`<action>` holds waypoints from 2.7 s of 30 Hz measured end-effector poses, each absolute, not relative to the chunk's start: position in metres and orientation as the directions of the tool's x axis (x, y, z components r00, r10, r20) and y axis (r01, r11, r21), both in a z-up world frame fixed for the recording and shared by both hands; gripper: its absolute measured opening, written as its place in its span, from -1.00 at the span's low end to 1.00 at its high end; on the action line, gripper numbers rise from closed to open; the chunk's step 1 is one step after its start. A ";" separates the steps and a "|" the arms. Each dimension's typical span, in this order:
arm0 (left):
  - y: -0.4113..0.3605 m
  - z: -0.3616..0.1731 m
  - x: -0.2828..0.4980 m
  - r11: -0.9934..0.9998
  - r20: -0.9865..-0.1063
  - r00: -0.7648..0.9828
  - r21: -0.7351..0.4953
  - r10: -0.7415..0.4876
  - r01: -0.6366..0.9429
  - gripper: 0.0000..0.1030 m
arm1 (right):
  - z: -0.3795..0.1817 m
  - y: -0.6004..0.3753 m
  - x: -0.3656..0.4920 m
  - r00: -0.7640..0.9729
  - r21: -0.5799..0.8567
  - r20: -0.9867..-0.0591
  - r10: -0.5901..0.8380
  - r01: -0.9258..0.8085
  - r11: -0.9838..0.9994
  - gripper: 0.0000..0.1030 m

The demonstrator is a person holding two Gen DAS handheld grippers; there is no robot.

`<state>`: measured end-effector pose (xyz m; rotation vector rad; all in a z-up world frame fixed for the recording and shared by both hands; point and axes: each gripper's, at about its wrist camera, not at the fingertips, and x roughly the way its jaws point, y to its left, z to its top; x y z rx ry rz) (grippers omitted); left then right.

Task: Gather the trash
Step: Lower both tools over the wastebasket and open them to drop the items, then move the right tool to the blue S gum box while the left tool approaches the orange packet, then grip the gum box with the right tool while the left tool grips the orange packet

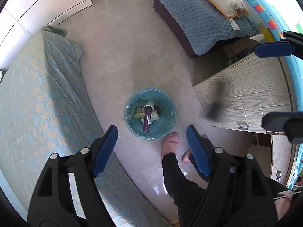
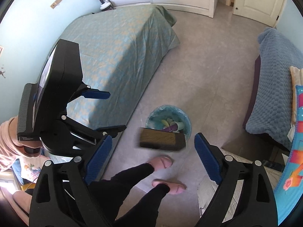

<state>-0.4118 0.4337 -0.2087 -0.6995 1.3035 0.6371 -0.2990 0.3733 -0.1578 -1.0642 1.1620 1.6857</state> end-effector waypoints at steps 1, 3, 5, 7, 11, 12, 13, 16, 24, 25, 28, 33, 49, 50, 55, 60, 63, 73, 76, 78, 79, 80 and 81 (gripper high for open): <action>0.434 -0.209 -0.412 0.643 -0.988 0.153 -0.097 0.031 -0.760 0.41 | -0.157 0.374 -0.297 -0.320 0.278 -0.934 0.156 -0.929 -0.245 0.72; 0.434 -0.207 -0.412 0.645 -0.988 0.151 -0.093 0.035 -0.758 0.41 | -0.155 0.374 -0.293 -0.324 0.283 -0.932 0.162 -0.930 -0.234 0.72; 0.433 -0.206 -0.412 0.645 -0.988 0.153 -0.095 0.034 -0.758 0.41 | -0.153 0.374 -0.288 -0.320 0.279 -0.932 0.171 -0.933 -0.226 0.72; 0.433 -0.204 -0.411 0.645 -0.987 0.155 -0.096 0.036 -0.758 0.41 | -0.151 0.374 -0.283 -0.325 0.285 -0.930 0.175 -0.934 -0.216 0.72; 0.431 -0.199 -0.410 0.642 -0.986 0.162 -0.100 0.039 -0.760 0.41 | -0.144 0.370 -0.275 -0.320 0.281 -0.927 0.194 -0.938 -0.202 0.72; 0.430 -0.197 -0.409 0.643 -0.986 0.161 -0.096 0.044 -0.760 0.41 | -0.140 0.368 -0.272 -0.321 0.282 -0.925 0.201 -0.938 -0.201 0.72; 0.429 -0.195 -0.408 0.645 -0.986 0.162 -0.094 0.047 -0.758 0.41 | -0.138 0.367 -0.270 -0.325 0.286 -0.923 0.206 -0.937 -0.200 0.72; 0.426 -0.185 -0.402 0.659 -0.984 0.163 -0.078 0.068 -0.748 0.44 | -0.127 0.358 -0.259 -0.333 0.289 -0.914 0.233 -0.936 -0.201 0.72; 0.402 -0.147 -0.367 0.739 -0.972 0.209 -0.064 0.106 -0.671 0.51 | -0.085 0.313 -0.214 -0.308 0.263 -0.890 0.335 -0.949 -0.173 0.72; 0.398 -0.143 -0.361 0.751 -0.971 0.214 -0.061 0.108 -0.658 0.51 | -0.081 0.307 -0.208 -0.300 0.257 -0.888 0.347 -0.952 -0.165 0.72; 0.376 -0.128 -0.332 0.795 -0.965 0.240 -0.065 0.103 -0.603 0.58 | -0.063 0.275 -0.178 -0.254 0.222 -0.884 0.392 -0.967 -0.125 0.72; 0.328 -0.105 -0.275 0.863 -0.955 0.282 -0.061 0.096 -0.502 0.69 | -0.042 0.213 -0.116 -0.159 0.166 -0.884 0.439 -0.986 -0.023 0.73; 0.147 -0.073 -0.114 0.971 -0.961 0.270 0.000 0.066 -0.240 0.87 | -0.030 0.016 0.056 0.059 -0.019 -0.922 0.383 -0.994 0.109 0.80; 0.137 -0.073 -0.105 0.974 -0.961 0.267 0.004 0.066 -0.228 0.87 | -0.031 0.009 0.064 0.063 -0.026 -0.926 0.373 -0.994 0.104 0.80; 0.099 -0.074 -0.074 0.981 -0.966 0.255 -0.004 0.047 -0.196 0.87 | -0.044 -0.026 0.098 0.065 -0.052 -0.944 0.324 -0.997 0.049 0.80; 0.073 -0.085 -0.053 0.980 -0.976 0.215 -0.014 0.030 -0.197 0.87 | -0.067 -0.037 0.119 0.057 -0.068 -0.954 0.295 -0.997 -0.029 0.80; 0.066 -0.093 -0.044 0.977 -0.982 0.190 -0.030 0.011 -0.213 0.87 | -0.078 -0.036 0.125 0.036 -0.058 -0.958 0.283 -0.996 -0.072 0.80; 0.051 -0.123 -0.024 0.973 -0.995 0.101 -0.023 0.000 -0.228 0.87 | -0.117 -0.016 0.137 0.069 -0.143 -0.971 0.230 -0.935 -0.323 0.80; 0.049 -0.131 -0.019 0.973 -0.997 0.082 -0.026 -0.007 -0.230 0.87 | -0.131 -0.009 0.138 0.085 -0.165 -0.976 0.202 -0.893 -0.419 0.81; 0.047 -0.136 -0.019 0.975 -0.997 0.074 -0.033 -0.017 -0.221 0.87 | -0.141 -0.008 0.136 0.091 -0.168 -0.980 0.179 -0.857 -0.486 0.81; 0.045 -0.138 -0.018 0.976 -0.997 0.072 -0.038 -0.023 -0.212 0.86 | -0.144 -0.007 0.134 0.099 -0.178 -0.979 0.178 -0.842 -0.509 0.82; 0.043 -0.140 -0.018 0.979 -0.997 0.069 -0.034 -0.020 -0.201 0.77 | -0.149 -0.006 0.133 0.113 -0.192 -0.978 0.176 -0.822 -0.536 0.87; 0.041 -0.142 -0.018 0.981 -0.998 0.065 -0.030 -0.018 -0.191 0.59 | -0.149 -0.003 0.134 0.099 -0.187 -0.978 0.185 -0.816 -0.547 0.88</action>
